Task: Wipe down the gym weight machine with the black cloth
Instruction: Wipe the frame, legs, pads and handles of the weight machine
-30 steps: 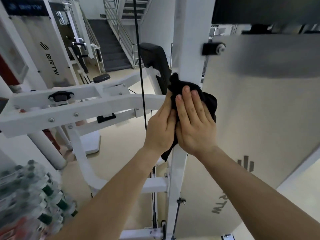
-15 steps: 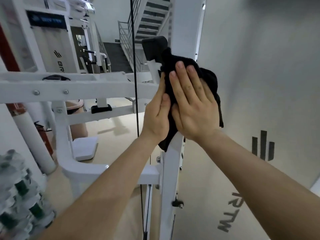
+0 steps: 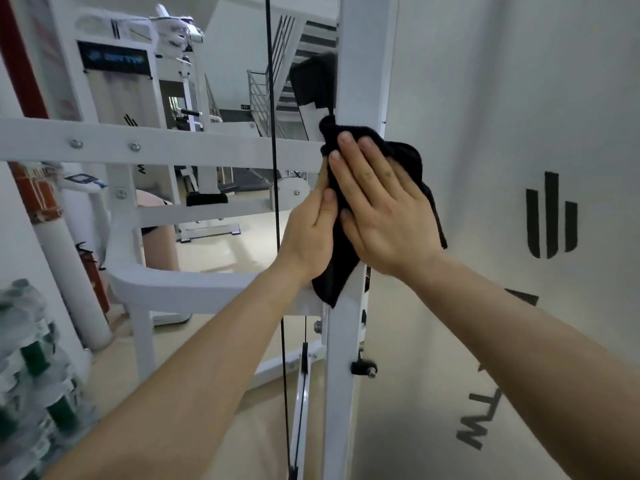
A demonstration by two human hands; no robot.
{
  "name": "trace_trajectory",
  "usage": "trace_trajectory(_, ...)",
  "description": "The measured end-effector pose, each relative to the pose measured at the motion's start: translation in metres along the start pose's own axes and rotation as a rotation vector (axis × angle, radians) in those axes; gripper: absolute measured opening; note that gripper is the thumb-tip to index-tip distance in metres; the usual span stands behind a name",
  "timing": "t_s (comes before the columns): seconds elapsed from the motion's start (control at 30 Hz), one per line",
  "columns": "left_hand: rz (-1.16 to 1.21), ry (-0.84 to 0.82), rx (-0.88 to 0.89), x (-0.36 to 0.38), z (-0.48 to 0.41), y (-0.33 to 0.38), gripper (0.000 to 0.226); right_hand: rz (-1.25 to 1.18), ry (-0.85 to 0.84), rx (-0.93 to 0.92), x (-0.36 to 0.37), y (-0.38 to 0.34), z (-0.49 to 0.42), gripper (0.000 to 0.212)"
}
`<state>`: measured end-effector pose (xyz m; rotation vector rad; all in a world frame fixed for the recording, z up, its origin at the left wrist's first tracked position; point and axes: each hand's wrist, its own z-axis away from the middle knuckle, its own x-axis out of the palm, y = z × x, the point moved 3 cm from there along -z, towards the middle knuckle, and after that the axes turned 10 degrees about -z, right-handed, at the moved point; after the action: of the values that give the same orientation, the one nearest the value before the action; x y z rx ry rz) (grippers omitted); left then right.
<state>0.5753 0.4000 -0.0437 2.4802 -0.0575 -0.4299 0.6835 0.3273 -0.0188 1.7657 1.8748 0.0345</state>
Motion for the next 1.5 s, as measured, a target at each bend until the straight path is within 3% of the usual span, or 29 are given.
trace_trajectory(0.1,0.019,0.045,0.039,-0.013,-0.049,0.023,0.056,0.071,-0.046,-0.05,-0.019,0.027,-0.038,0.063)
trace_trajectory(0.27,0.105,0.045,0.135,-0.033,-0.125,0.064,0.055,0.087,0.003,0.043,-0.049,0.056,-0.112,0.065)
trace_trajectory(0.53,0.104,0.1,0.056,-0.018,-0.074,0.035,0.049,0.069,-0.004,0.1,-0.03,0.031,-0.071,0.064)
trace_trajectory(0.9,-0.523,-0.097,0.028,-0.009,0.055,-0.02,0.049,-0.016,-0.126,0.096,0.02,-0.03,0.066,0.064)
trace_trajectory(1.03,-0.671,-0.026,0.08,-0.008,0.065,-0.016,0.05,-0.015,-0.16,0.086,0.021,-0.036,0.077,0.064)
trace_trajectory(1.27,-0.554,0.076,0.116,-0.005,0.052,-0.002,0.052,-0.014,-0.107,0.126,0.004,-0.025,0.035,0.062)
trace_trajectory(1.37,-0.72,0.063,0.136,0.002,0.086,-0.021,0.051,-0.054,-0.133,0.123,0.02,-0.042,0.075,0.064)
trace_trajectory(1.5,-1.002,0.106,0.29,0.011,0.117,-0.044,0.053,-0.086,-0.201,0.154,0.035,-0.062,0.131,0.068)
